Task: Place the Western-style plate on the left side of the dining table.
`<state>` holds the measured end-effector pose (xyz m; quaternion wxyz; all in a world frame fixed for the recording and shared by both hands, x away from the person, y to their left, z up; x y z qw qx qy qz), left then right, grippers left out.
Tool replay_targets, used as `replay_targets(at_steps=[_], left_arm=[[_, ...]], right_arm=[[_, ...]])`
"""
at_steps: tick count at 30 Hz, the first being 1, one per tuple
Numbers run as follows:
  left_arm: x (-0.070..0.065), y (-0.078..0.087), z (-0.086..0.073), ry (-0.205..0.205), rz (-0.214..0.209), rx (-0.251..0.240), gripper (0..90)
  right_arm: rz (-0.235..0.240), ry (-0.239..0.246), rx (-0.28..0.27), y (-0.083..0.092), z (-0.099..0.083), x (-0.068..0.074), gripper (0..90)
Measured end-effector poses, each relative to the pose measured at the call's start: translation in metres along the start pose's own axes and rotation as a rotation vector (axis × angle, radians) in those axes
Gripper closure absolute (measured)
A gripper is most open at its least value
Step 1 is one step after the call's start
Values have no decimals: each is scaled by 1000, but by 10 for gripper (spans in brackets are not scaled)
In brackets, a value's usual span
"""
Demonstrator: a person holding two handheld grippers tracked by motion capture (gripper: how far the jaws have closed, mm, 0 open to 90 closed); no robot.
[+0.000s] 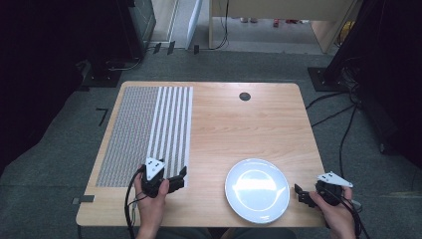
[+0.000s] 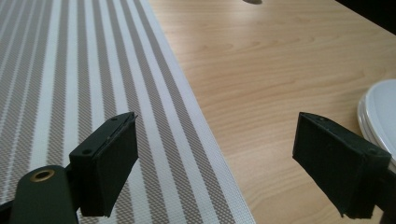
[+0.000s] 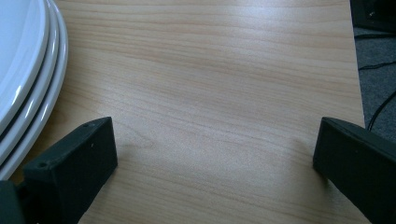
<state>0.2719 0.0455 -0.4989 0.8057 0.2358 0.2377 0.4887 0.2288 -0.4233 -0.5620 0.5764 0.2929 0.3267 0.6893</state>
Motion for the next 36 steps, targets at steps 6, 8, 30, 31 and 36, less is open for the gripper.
replay_targets(at_steps=[6,8,30,31,36], left_arm=[[-19,-7,-8,-46,-68,19,142],[-24,-9,-12,-46,-91,28,142],[-57,-17,-22,-35,-201,60,142],[-57,-17,-22,-35,-201,60,142],[-64,-21,-23,-47,-223,78,142]], right_arm=[[-30,-39,-2,-2,2,2,0],[-34,-45,-1,-1,2,3,0],[21,-137,-82,25,18,28,1],[18,-131,-90,25,19,30,1],[-12,-121,-109,26,22,38,155]])
Point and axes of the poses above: each handheld gripper's, and its own axes: y roughly backward along the jaws, z roughly out of its top, x roughly to its left, the point moved 5 cm from there along -y, roughly forward along the jaws, and after that the axes turned 7 degrees about x, right-handed, at the moved point
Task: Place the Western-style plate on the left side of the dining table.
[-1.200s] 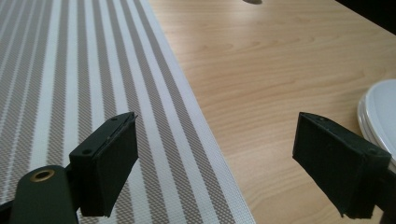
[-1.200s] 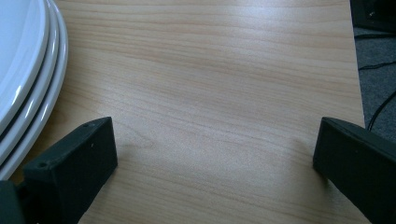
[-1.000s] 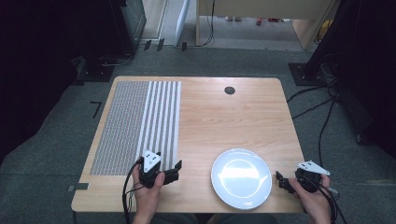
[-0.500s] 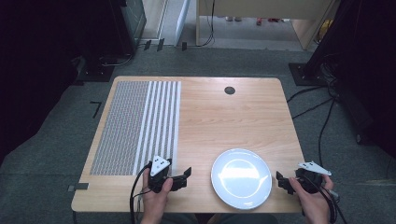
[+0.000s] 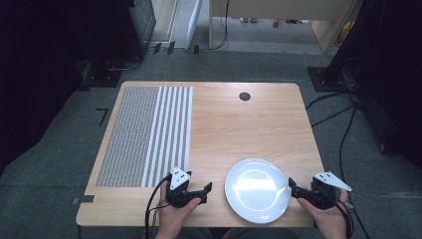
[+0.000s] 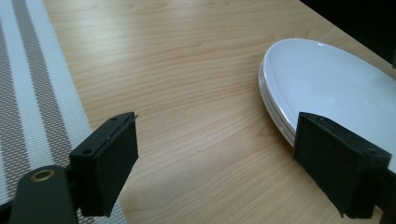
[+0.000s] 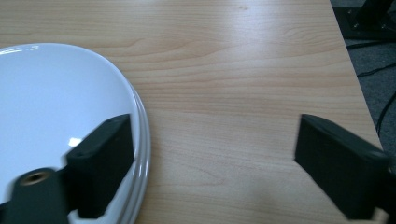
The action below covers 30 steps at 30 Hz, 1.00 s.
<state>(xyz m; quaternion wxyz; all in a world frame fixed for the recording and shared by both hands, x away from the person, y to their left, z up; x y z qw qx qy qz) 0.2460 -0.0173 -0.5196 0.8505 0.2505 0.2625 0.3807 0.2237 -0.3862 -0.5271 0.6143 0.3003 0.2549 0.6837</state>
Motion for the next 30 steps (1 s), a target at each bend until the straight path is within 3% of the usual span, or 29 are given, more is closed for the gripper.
replay_targets(at_steps=[3,6,8,15,19,24,26,30], left_arm=[[-6,-4,1,-11,-19,5,142],[-11,-8,2,-22,-40,13,143],[-16,-12,1,-30,-63,24,143],[-31,-22,1,-58,-114,55,153],[-40,-28,0,-80,-125,67,195],[-47,-36,-3,-91,-151,103,253],[-49,-38,-3,-92,-165,115,276],[-49,-41,-4,-80,-178,134,339]], right_arm=[[-2,3,4,-1,-2,4,245],[37,-10,12,0,-6,5,468],[101,-9,23,2,-7,7,485],[127,-12,-3,6,-11,11,504],[174,-18,33,6,-15,15,540],[194,-106,13,11,-14,8,587],[201,-134,0,13,-15,5,682],[305,-174,-49,19,-14,4,743]])
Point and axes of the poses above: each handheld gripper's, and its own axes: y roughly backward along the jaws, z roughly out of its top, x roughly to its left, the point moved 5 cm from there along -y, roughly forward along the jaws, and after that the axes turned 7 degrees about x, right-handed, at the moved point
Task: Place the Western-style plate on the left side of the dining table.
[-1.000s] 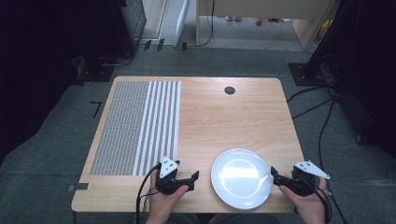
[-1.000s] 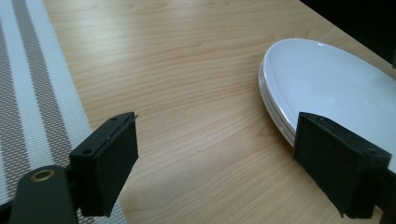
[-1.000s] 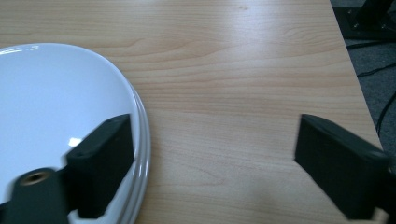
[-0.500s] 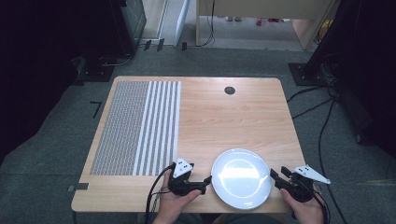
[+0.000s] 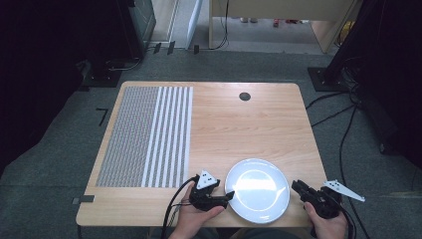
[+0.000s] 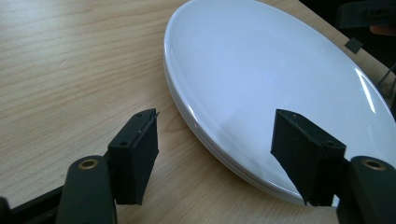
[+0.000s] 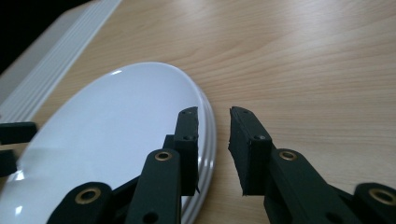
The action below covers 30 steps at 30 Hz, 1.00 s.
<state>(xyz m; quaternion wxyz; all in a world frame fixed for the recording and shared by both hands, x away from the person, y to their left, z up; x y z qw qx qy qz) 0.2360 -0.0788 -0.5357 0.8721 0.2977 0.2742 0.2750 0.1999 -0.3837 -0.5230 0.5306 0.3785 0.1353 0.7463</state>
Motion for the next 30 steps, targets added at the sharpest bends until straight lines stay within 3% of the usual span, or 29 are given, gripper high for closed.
replay_targets(at_steps=[7,10,16,21,30], left_arm=[[-1,-2,-2,-4,-14,18,392],[-3,-4,-5,-6,-16,35,397],[-6,-6,-7,-14,-32,49,402],[-8,-8,-7,-16,-53,59,402],[-8,-9,-8,-19,-66,67,394]], right_arm=[[41,30,17,-3,-3,3,793],[20,61,36,-8,-5,4,803],[5,72,55,-13,-7,5,805],[45,35,53,-13,-7,5,806],[57,4,56,-14,-9,4,811]])
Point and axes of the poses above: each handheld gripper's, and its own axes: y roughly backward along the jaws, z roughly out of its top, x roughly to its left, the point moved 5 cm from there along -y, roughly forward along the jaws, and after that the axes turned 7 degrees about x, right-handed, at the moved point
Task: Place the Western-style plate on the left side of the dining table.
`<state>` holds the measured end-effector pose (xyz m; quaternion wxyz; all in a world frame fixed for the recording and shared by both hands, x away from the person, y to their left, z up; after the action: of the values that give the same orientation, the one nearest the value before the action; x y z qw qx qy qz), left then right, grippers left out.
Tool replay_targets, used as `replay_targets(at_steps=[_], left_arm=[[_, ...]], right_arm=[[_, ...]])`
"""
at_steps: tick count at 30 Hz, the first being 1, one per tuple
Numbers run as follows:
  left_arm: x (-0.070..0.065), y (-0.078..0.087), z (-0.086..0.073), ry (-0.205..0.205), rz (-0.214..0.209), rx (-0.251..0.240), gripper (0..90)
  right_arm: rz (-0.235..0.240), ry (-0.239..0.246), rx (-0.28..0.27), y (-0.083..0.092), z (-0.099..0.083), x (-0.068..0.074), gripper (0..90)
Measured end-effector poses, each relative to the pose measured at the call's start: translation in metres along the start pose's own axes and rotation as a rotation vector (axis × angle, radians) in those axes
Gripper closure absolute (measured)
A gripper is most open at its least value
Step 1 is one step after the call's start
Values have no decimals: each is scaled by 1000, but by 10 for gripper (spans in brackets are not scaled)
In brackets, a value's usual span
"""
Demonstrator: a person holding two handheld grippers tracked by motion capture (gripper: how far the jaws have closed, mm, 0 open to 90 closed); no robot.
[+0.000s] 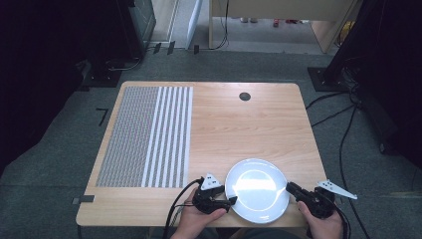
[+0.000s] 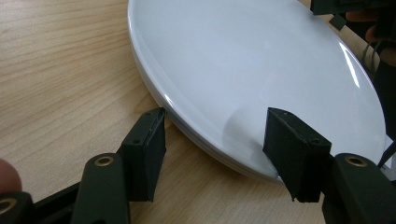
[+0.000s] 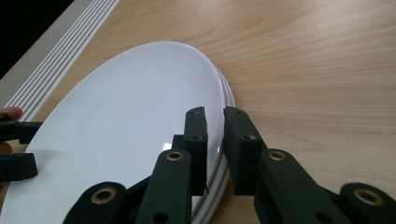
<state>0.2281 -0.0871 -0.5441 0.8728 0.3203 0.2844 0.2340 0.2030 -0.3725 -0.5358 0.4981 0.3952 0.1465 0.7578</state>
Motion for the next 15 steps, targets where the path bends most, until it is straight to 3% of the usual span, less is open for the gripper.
replay_targets(at_steps=[4,14,15], left_arm=[[0,0,0,0,-1,3,391],[1,0,0,7,-8,3,387],[1,0,0,10,-12,0,387]], right_arm=[[21,-31,4,-2,0,-1,827],[40,-35,14,-2,-1,0,835],[58,-37,22,-4,-2,2,835]])
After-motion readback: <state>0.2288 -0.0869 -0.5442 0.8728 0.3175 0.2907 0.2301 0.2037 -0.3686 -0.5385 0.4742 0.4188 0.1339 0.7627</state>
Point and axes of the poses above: each handheld gripper's, and its own axes: y roughly backward along the jaws, z roughly out of its top, x roughly to its left, the point moved 5 cm from there along -y, roughly forward along the jaws, and after that the axes turned 7 degrees about x, right-handed, at the moved point
